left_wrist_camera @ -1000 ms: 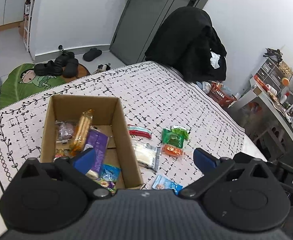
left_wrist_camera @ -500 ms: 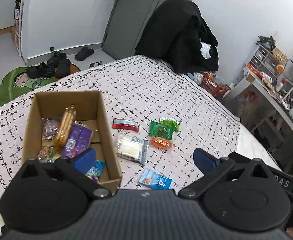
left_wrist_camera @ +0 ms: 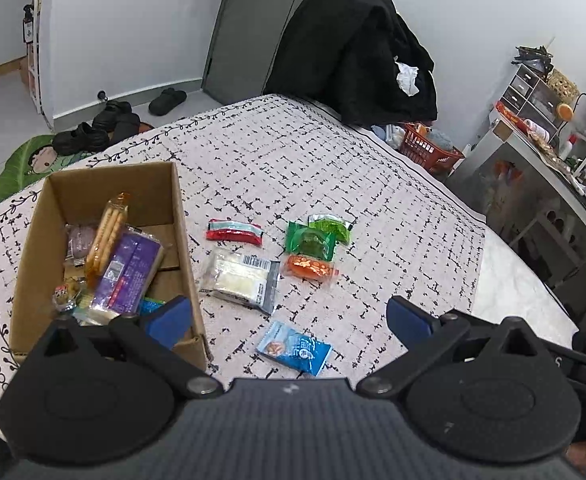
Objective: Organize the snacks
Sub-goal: 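Move both open grippers back toward the remaining snacks on the bed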
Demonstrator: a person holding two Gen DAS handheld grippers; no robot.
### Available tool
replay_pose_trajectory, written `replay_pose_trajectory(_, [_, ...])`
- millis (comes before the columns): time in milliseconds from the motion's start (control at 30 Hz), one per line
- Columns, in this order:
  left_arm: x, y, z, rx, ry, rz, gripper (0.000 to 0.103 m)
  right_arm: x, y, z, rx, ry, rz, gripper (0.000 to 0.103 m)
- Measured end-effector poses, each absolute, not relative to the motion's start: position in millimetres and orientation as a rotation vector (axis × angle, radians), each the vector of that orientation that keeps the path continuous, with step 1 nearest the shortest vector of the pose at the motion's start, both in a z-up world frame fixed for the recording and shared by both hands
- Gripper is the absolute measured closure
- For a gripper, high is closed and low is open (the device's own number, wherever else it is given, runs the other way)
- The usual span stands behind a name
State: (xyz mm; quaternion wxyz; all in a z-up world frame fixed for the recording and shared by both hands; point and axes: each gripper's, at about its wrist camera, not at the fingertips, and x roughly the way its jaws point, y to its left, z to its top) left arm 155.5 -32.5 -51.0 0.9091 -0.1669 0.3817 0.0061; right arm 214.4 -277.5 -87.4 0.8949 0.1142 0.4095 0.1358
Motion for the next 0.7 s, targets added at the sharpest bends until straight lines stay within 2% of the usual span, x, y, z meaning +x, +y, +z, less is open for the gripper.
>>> replay_pose_trajectory(200, [156,-40,-55,-0.352,0.749,0.025,0.001,228,-284,-101,0.289,0.883,0.284,0.001])
replay_pose_trajectory(267, [158,-43,-58,-0.35,0.744,0.043,0.003,233,-286,-105,0.306,0.891,0.288,0.006])
replay_pose_trajectory(467, [167,-55,-74,-0.342,0.748,0.045,0.014,247,-292,-121,0.388,0.922,0.323,0.02])
replay_pose_trajectory(633, [178,-61,-91,-0.345,0.783,0.051,0.028,261,-292,-134,0.428,0.945,0.343,0.027])
replay_pose_trajectory(700, [180,-65,-99,-0.339,0.797,0.05,0.029,266,-289,-139,0.429,0.96,0.357,0.028])
